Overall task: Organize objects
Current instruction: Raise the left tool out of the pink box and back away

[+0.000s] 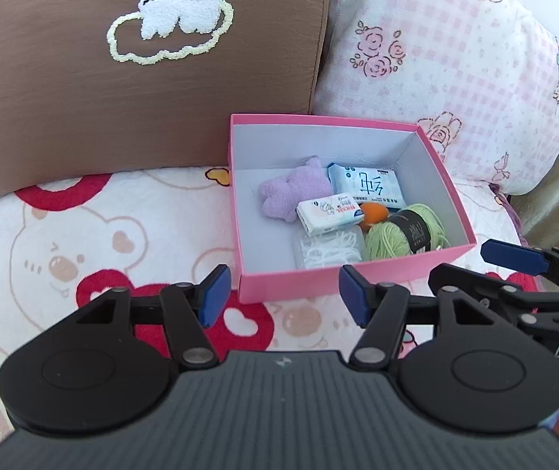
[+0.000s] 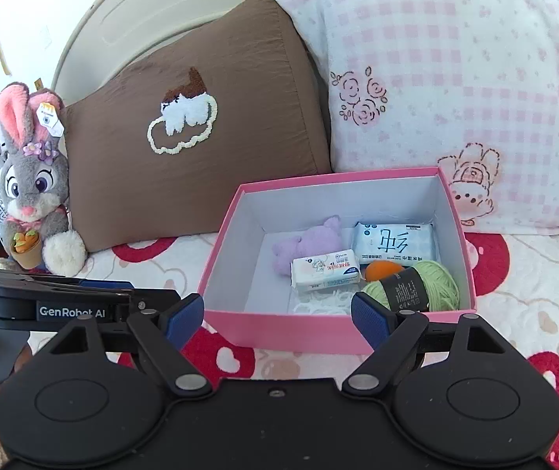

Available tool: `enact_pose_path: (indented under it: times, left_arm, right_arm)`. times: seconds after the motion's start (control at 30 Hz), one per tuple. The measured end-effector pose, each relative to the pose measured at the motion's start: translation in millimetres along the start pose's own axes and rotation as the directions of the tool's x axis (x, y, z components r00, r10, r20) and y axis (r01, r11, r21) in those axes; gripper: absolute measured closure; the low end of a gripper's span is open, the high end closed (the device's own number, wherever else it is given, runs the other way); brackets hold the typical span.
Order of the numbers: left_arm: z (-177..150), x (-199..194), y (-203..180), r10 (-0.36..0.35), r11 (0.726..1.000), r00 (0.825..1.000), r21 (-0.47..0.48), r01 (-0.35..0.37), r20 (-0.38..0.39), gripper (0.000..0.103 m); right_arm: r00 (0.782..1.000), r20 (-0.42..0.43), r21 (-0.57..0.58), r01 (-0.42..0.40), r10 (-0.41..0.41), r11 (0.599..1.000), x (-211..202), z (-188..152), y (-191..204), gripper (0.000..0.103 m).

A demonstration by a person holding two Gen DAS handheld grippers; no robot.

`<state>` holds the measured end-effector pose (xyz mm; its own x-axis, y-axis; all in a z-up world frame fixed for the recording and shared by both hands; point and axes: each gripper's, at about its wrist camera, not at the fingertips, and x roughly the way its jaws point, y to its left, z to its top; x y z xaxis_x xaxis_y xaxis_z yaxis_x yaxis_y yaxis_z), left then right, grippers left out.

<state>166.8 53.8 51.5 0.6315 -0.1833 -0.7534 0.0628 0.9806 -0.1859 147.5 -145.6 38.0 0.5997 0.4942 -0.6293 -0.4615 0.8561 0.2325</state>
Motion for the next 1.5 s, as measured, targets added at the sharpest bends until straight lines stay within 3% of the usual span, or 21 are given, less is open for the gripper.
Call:
enact_pose_path:
  times: [0.27,0.4,0.63,0.8,0.9,1.03,1.13,1.33,1.5]
  left_arm:
    - [-21,-20,-4,0.028,1.0,1.0,0.001,-0.028,0.002,0.039]
    - [-29,-30,-1,0.012,0.999,1.0,-0.036,-0.012,0.0,0.032]
    - [-41,-45,-3,0.044,0.998,0.999,-0.034,-0.043,0.015,0.025]
    - [-56,-51,-6,0.032,0.999,0.999,-0.021,-0.031,0.034,0.014]
    - [-62,-53,-10,0.063,0.998,0.997,0.006,-0.064,0.043,0.012]
    - [-67,-54,-9,0.073,0.997,0.995,-0.004,-0.073,0.063,0.002]
    - [-69,-52,-9,0.096,0.995,0.994,-0.008,-0.096,0.045,0.001]
    - [-76,-39,-7,0.13,0.992,0.99,0.007,-0.129,-0.063,0.001]
    - [-85,-44,-2,0.191,0.982,0.981,0.0,-0.191,-0.041,0.001]
  right_arm:
    - [0.999,0.01,-0.042,0.042,-0.041,0.998,-20,-11,13,0.017]
    - [0.996,0.041,-0.094,0.087,-0.084,0.992,-31,-15,23,0.016]
    - [0.994,0.054,-0.101,0.102,-0.097,0.99,-46,-18,31,0.013]
    - [0.99,0.032,-0.062,0.142,-0.14,0.988,-50,-25,25,0.004]
    - [0.989,0.009,-0.019,0.151,-0.151,0.988,-50,-30,18,0.004]
    - [0.979,-0.076,0.005,0.191,-0.19,0.982,-47,-34,13,0.003]
    - [0.975,-0.076,-0.01,0.21,-0.21,0.978,-49,-36,14,0.003]
    - [0.974,-0.086,0.005,0.213,-0.211,0.977,-54,-44,13,0.003]
    - [0.969,-0.098,-0.028,0.225,-0.227,0.974,-60,-51,16,0.003]
